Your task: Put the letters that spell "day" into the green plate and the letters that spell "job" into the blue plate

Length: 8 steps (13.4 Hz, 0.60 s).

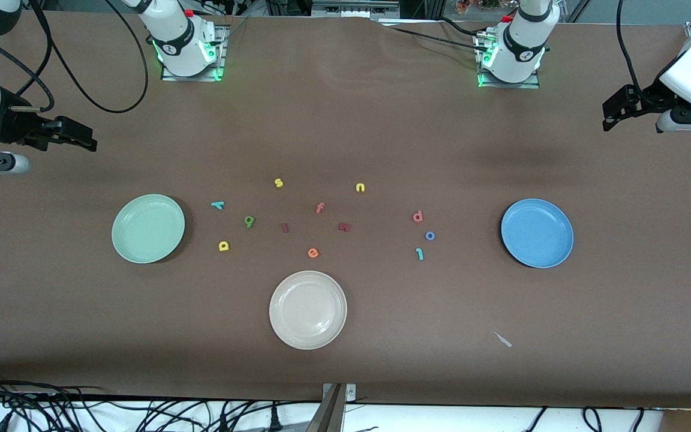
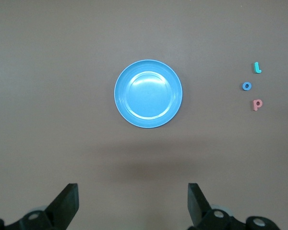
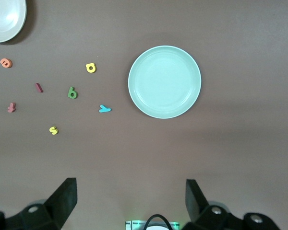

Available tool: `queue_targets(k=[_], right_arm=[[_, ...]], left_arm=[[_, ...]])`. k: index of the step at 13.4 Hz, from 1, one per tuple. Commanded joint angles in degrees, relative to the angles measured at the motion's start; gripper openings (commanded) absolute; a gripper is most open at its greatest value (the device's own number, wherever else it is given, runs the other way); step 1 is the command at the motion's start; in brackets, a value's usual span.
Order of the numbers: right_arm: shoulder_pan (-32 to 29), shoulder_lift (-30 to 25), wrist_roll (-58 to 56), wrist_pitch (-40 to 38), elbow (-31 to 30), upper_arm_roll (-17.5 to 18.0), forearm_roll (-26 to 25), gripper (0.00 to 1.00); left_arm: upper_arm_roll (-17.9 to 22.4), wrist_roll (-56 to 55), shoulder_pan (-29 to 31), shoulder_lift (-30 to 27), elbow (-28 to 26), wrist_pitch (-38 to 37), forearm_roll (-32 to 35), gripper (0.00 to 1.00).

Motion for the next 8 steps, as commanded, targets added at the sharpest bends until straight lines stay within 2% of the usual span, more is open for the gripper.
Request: queue_targets(k=[1,8], right_arm=[[-0.2,-0.2,-0.6,0.0,-0.2,0.0,-0.1,1.00],[-0.2,-0.3,-1.0,0.0,-0.1,0.0,-0.1,1.00]], left_arm=[[-0.5,-0.3,0.5,0.6,1.3,-0.9,-1.1,1.00],[-0.5,-0.3,0.5,0.6,1.7,-1.2,-1.3,1.00]])
